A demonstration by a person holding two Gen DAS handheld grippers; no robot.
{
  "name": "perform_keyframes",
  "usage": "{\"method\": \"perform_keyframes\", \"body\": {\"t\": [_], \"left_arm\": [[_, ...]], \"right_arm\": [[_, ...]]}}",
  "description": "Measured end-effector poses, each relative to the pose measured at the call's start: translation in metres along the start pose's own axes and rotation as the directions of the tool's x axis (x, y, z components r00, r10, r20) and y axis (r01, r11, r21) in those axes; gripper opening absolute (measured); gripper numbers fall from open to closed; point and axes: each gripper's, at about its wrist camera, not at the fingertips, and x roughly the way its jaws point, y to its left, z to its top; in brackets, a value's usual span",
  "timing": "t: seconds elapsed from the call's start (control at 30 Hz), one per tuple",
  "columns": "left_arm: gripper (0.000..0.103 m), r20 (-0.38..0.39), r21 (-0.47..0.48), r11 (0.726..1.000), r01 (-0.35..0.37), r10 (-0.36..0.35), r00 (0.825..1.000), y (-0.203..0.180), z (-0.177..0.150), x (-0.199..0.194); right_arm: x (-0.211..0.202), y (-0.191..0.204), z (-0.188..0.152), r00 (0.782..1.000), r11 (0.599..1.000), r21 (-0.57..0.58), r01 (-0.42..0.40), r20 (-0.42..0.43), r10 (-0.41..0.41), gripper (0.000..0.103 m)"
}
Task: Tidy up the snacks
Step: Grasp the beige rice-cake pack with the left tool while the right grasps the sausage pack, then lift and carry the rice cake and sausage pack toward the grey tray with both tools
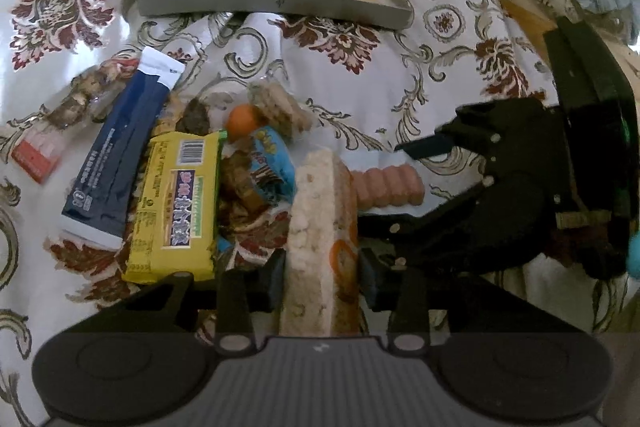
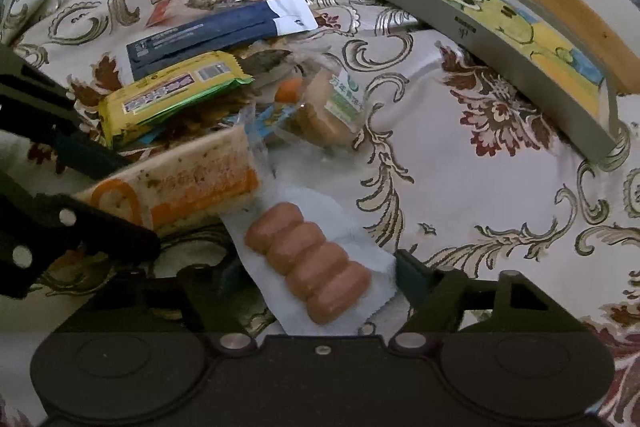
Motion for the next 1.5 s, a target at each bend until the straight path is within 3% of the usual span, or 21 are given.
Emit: {"method": "perform_keyframes", "body": {"t": [0.23, 0.43, 0.47, 0.67, 1.13, 1.33, 1.5], "left_arm": [[0.041, 0.032, -0.043, 0.999, 0.000, 0.001, 0.999, 0.004, -0.002, -0.010], [0.041, 0.084, -0.075, 0.997, -0.008, 0.014, 0.996, 0.008, -0.003, -0.023], [0.041, 0.086, -0.086, 0.996, -0.011, 0.018, 0.996, 0.009, -0.003, -0.025], [0.041, 0.121, -0.112, 0.993, -0.023, 0.037, 0.992, 0.012, -0.005, -0.033], [0.041, 0.211, -0.118, 0.992, -0.048, 0.072, 0.975, 0.011, -0.005, -0.053], [0.041, 0.245, -0.087, 0.993, -0.080, 0.099, 0.964, -0.003, -0.005, -0.074], [0.041, 0.250, -0.140, 0.985, -0.102, 0.135, 0.959, -0.012, -0.002, -0.092]], "right_arm": [[-0.013, 0.021, -0.003, 0.997, 0.994, -0.086, 0.074, 0.011, -0.074, 0.061], [-0.020, 0.036, -0.006, 0.989, 0.978, -0.146, 0.148, 0.022, -0.146, 0.042], [-0.021, 0.038, -0.007, 0.988, 0.975, -0.157, 0.156, 0.024, -0.154, 0.020], [-0.028, 0.048, -0.011, 0.982, 0.962, -0.196, 0.190, 0.034, -0.187, 0.019], [-0.064, 0.053, 0.003, 0.959, 0.965, -0.086, 0.250, 0.157, -0.234, 0.018], [-0.092, 0.061, 0.003, 0.919, 0.949, -0.010, 0.314, 0.253, -0.302, 0.018], [-0.115, 0.060, -0.008, 0.881, 0.931, 0.055, 0.361, 0.307, -0.360, 0.019]]}}
